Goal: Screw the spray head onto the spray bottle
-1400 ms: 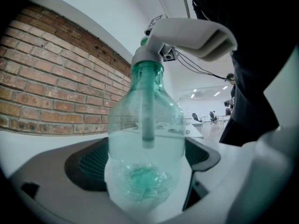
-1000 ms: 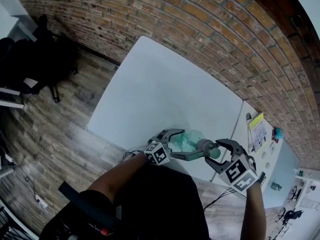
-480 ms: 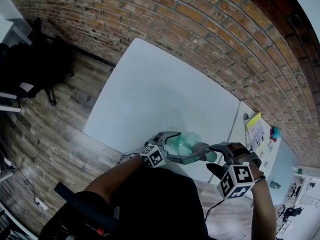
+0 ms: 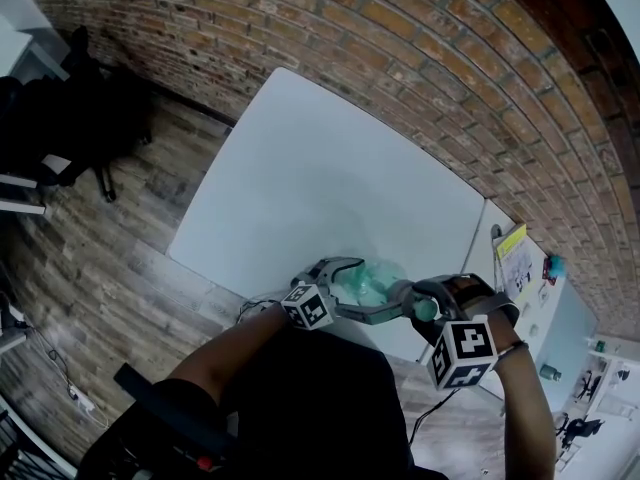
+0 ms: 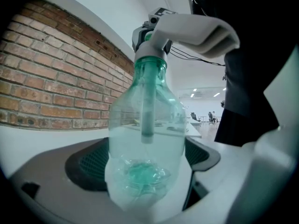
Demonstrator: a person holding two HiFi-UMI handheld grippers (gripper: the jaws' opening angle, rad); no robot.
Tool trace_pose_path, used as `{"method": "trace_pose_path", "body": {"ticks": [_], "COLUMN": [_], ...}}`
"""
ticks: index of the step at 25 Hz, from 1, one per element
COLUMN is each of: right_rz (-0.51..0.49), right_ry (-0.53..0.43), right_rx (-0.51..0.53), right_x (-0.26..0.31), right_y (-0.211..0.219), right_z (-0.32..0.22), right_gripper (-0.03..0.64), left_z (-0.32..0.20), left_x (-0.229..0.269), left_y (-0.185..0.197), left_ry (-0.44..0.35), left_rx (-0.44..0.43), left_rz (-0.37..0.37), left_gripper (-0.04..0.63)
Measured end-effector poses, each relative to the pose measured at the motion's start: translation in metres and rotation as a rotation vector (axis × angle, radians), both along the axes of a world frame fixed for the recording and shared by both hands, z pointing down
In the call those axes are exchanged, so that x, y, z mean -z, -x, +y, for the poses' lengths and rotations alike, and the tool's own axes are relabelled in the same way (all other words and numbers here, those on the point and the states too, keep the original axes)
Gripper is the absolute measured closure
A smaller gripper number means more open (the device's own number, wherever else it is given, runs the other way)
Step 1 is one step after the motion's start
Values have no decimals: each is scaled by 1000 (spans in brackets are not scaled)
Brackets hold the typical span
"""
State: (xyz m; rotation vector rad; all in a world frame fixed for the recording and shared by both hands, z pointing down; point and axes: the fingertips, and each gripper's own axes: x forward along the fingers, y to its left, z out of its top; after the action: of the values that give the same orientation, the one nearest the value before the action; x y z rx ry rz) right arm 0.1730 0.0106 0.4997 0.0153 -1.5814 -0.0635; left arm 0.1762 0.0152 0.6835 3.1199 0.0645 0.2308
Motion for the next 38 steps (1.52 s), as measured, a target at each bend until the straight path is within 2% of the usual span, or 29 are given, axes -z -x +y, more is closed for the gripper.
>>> {"method": "trace_pose_path", "body": {"ticks": [4, 13, 30, 38], "right_rz": [-21, -98, -262, -271], "right_ry": [2, 13, 6, 20], "right_rx": [-24, -195, -587, -633], "right_x": [0, -2, 1, -1], "right_y": [1, 3, 2, 0], "right_z": [-1, -3, -10, -9], "right_gripper": [357, 357, 357, 357], "left_z": [-1, -1, -2, -2], "left_x": [2, 2, 4, 5], "left_y": [1, 2, 3, 2], "left_ry": [2, 0, 4, 6], "left_rx": [3, 4, 3, 4], "left_rz": [-5, -9, -12, -6], "left_gripper": [89, 88, 89, 88]}}
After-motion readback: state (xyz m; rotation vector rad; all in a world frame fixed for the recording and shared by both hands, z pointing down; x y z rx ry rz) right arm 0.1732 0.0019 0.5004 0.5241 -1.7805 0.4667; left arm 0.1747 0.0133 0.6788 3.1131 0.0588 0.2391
